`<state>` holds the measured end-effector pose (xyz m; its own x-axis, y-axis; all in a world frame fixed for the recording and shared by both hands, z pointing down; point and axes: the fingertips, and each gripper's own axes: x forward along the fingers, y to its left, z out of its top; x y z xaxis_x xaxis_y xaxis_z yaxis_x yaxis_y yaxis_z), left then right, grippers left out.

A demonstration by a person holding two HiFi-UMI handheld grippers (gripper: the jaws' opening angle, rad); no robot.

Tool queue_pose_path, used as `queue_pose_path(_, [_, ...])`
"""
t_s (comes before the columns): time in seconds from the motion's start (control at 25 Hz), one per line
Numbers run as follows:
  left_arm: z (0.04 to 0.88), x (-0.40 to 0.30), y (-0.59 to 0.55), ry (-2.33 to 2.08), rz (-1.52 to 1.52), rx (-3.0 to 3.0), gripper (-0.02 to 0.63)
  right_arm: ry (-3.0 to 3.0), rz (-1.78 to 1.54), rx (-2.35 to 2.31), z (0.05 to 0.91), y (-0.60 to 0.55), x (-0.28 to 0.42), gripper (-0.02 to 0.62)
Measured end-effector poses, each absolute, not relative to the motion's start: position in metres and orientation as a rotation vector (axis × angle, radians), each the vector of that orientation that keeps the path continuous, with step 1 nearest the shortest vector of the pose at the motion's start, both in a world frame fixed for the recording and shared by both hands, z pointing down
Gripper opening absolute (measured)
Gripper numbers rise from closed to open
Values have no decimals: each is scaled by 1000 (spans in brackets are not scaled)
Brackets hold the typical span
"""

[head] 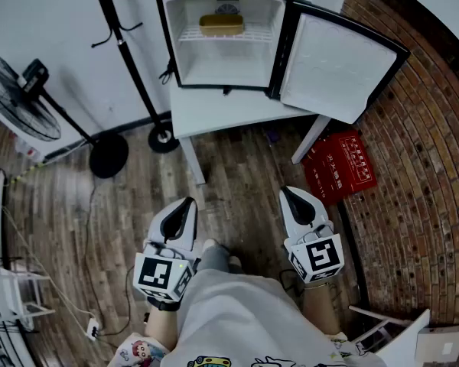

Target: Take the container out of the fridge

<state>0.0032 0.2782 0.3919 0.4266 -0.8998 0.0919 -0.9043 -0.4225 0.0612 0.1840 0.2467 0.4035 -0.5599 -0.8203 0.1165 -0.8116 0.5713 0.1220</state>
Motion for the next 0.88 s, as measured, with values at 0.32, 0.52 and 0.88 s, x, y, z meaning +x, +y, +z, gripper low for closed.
queue_pose_path(0.32, [396, 0, 276, -1638, 76, 2544, 28, -2668, -38, 1420, 403, 241, 191, 2])
queue_pose_path(0.52, [400, -4, 262, -1633, 79, 2536, 38, -2678, -12, 1407, 407, 229, 185, 28])
queue_pose_path(0.88, [407, -16, 201, -1591, 78, 2533, 67, -2694, 40, 1378, 409, 175, 164, 89])
